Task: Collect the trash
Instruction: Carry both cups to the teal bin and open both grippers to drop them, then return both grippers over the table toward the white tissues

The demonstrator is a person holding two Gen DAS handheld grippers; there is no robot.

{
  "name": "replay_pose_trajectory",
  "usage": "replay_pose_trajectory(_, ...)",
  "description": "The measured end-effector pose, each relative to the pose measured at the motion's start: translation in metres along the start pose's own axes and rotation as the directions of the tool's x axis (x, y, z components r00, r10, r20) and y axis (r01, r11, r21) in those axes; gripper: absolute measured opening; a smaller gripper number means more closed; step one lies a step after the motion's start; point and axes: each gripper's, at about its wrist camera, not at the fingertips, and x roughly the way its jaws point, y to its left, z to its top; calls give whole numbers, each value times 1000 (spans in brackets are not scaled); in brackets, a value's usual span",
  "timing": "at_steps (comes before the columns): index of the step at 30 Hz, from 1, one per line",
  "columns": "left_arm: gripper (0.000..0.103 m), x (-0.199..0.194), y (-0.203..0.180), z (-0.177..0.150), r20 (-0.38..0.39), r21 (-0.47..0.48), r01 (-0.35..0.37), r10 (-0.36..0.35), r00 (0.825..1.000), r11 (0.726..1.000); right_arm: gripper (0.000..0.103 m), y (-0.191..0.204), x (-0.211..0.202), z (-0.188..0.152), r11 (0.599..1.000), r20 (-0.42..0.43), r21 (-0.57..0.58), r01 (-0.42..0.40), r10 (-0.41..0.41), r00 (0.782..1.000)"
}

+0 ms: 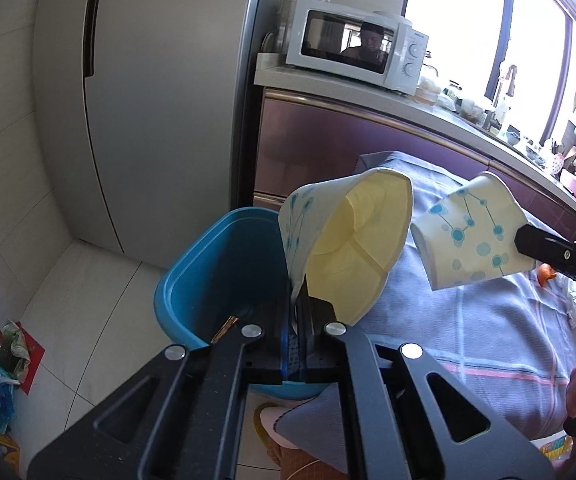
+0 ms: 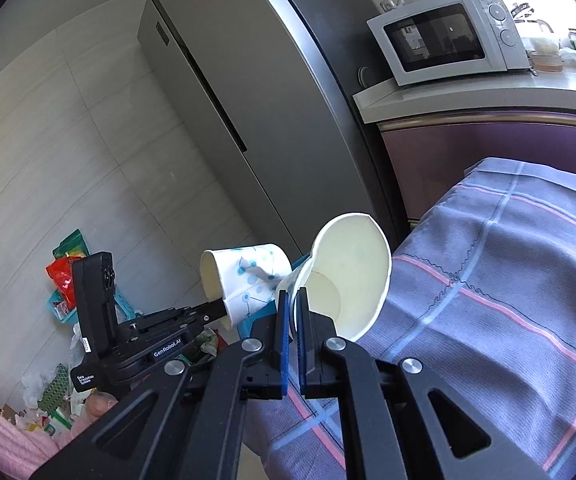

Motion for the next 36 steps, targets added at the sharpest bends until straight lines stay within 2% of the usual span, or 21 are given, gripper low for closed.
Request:
replay_pose_trajectory(9, 4, 22, 11, -6, -47, -23, -31, 30, 998, 999, 3, 6, 40, 12, 1000, -61, 1, -28, 28, 998)
replay_pose_trajectory(22, 4, 57, 23, -12, -115, -54, -85, 78, 990, 995, 3, -5, 94, 13, 998, -148, 55, -12, 20, 989)
replay_pose_trajectory(25, 4, 63, 26, -14, -127, -64, -85, 76, 989, 994, 7, -5, 103, 13, 998, -157, 63, -7, 17, 987)
replay_pose_trajectory(28, 8, 67, 27, -18, -139, -73, -78, 67, 988, 994, 12, -6, 113, 12, 998, -173, 68, 0, 12, 985)
replay_pose_trajectory(34, 12, 72, 26, -24, -142, -77, -66, 55, 988, 995, 15, -7, 109, 11, 998, -165, 60, 7, 3, 986)
replay_pose_trajectory(36, 17, 70, 24, -23, -134, -79, -57, 46, 990, 995, 15, -8, 105, 10, 998, -163, 57, 7, 2, 987)
